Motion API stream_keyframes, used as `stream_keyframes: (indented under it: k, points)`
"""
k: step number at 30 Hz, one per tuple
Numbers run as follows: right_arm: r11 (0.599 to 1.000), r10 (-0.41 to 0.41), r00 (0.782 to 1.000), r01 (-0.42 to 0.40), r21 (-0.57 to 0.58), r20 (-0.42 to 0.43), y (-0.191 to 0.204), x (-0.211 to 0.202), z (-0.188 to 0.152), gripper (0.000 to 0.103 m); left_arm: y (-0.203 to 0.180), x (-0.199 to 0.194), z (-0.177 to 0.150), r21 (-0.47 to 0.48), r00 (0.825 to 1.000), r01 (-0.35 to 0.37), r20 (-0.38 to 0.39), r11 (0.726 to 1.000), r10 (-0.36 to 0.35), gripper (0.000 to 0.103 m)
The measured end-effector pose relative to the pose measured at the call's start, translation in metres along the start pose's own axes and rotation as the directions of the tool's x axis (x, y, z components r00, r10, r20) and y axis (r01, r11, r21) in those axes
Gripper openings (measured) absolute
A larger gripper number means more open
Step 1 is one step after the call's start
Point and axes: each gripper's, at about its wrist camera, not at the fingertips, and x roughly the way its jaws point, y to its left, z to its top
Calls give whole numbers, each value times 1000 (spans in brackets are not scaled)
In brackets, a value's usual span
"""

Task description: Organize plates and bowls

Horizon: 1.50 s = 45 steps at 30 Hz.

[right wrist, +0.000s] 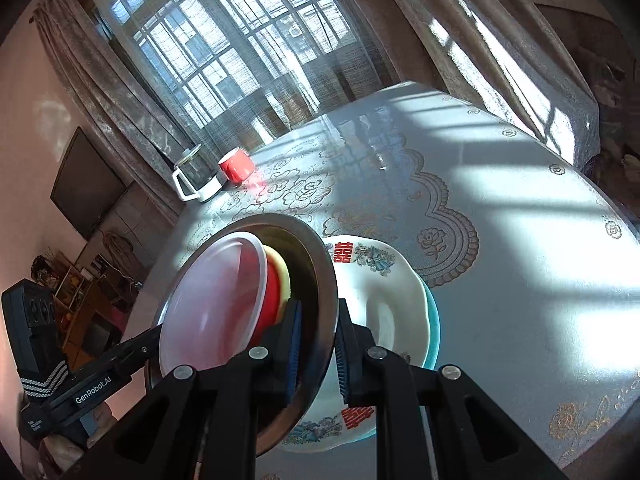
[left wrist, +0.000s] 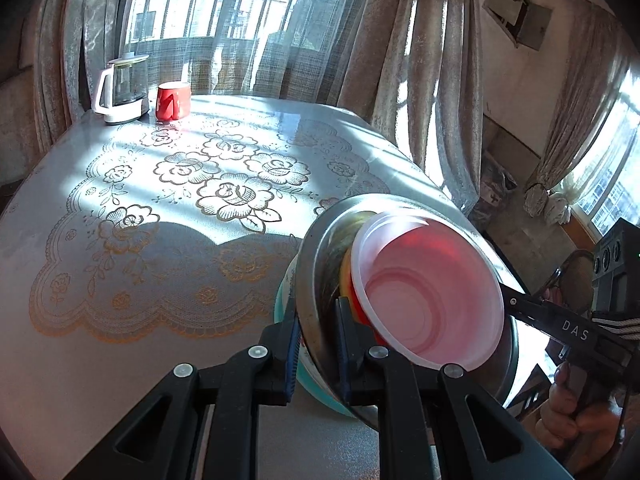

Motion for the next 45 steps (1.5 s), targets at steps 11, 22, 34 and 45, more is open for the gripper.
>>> stream_keyframes:
  k: [11,22,34,45]
  points:
    - [998,-40,999,41,42,-25,-22,15,-3,17,-5,30,-1,9,999,0,-45,1000,0,15]
    - [997,-69,997,70,29,-27,-28,27,-3,17,-5,46,-4,5,998,-9,-68,1000,10,17]
    - [996,-85,996,86,29,-35,-31,37,-5,14,-7,49,-4,22,998,-35,-53,999,36,18]
    - [995,-52,998,55,82,-34,-38,26,-8,19,-7,48,-6,8,998,-31,-58,999,31,19]
